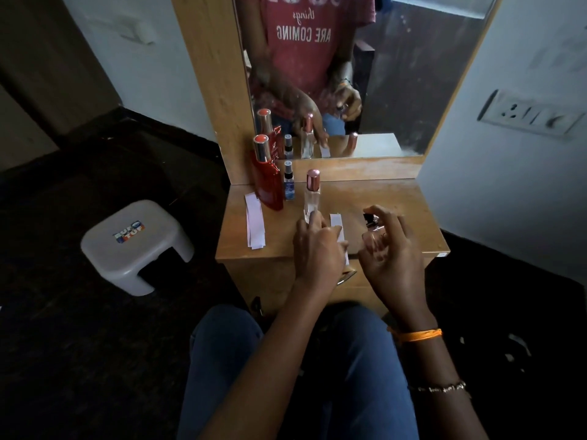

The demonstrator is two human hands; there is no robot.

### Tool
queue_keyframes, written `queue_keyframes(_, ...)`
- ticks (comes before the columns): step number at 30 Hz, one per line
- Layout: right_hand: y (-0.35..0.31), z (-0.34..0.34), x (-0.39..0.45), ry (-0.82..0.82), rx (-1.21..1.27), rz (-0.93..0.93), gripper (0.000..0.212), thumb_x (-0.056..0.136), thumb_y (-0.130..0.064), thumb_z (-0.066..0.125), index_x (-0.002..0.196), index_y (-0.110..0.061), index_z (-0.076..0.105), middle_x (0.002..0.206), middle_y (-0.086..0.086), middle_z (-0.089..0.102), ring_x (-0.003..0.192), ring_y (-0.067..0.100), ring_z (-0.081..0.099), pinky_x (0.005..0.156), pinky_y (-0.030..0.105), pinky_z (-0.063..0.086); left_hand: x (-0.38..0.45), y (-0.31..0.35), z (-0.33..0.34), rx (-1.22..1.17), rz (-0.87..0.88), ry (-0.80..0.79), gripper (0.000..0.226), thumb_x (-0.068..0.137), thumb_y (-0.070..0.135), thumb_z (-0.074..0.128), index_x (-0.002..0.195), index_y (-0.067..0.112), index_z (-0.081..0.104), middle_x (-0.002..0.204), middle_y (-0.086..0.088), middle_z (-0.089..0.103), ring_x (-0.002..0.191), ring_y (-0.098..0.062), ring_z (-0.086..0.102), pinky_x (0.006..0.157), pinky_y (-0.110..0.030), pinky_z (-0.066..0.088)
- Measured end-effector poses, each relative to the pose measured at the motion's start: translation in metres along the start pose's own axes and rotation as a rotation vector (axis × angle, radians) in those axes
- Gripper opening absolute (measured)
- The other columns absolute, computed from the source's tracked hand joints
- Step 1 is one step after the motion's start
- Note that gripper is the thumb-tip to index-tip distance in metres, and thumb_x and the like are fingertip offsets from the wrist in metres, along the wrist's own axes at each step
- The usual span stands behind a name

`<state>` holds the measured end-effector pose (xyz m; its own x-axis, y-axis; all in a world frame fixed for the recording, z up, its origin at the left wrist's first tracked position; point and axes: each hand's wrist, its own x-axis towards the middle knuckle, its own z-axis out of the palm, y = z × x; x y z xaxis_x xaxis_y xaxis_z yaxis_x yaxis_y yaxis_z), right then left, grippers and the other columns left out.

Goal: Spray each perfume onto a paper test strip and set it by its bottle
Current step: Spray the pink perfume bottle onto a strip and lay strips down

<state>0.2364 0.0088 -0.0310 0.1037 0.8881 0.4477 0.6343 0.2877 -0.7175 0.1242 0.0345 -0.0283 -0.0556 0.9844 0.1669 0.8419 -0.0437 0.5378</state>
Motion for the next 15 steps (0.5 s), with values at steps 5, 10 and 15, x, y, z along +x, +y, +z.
queue_keyframes(5, 0.002, 0.005, 0.0, -0.017, 0.044, 0.016, 0.055, 0.075, -0.005, 0.065, 0.126, -0.023, 0.051, 0.109, -0.009, 0.048, 0.075, 0.001, 0.054, 0.062, 0.024, 0.049, 0.001, -0.001, 0.003, 0.042, -0.009, -0.005, 0.038, 0.09, 0.025, 0.057, 0.128, 0.02, 0.056, 0.127, -0.006, 0.047, 0.114, -0.024, 0.041, 0.095, -0.034, 0.042)
queue_keyframes(10, 0.006, 0.005, 0.001, -0.011, 0.112, 0.041, 0.052, 0.077, -0.006, 0.068, 0.124, -0.021, 0.051, 0.11, -0.004, 0.05, 0.079, 0.004, 0.055, 0.067, 0.016, 0.048, 0.005, 0.001, 0.008, 0.065, -0.03, 0.0, 0.041, 0.091, 0.027, 0.055, 0.132, 0.023, 0.051, 0.134, -0.007, 0.044, 0.118, -0.024, 0.04, 0.097, -0.034, 0.042)
queue_keyframes(15, 0.013, 0.005, 0.003, -0.009, 0.244, 0.099, 0.037, 0.089, -0.029, 0.06, 0.123, -0.035, 0.048, 0.109, 0.005, 0.057, 0.09, 0.018, 0.057, 0.074, 0.029, 0.048, -0.002, 0.0, 0.002, -0.059, 0.05, 0.125, 0.044, 0.093, 0.017, 0.049, 0.136, 0.024, 0.045, 0.125, -0.003, 0.048, 0.112, -0.017, 0.044, 0.088, -0.021, 0.036)
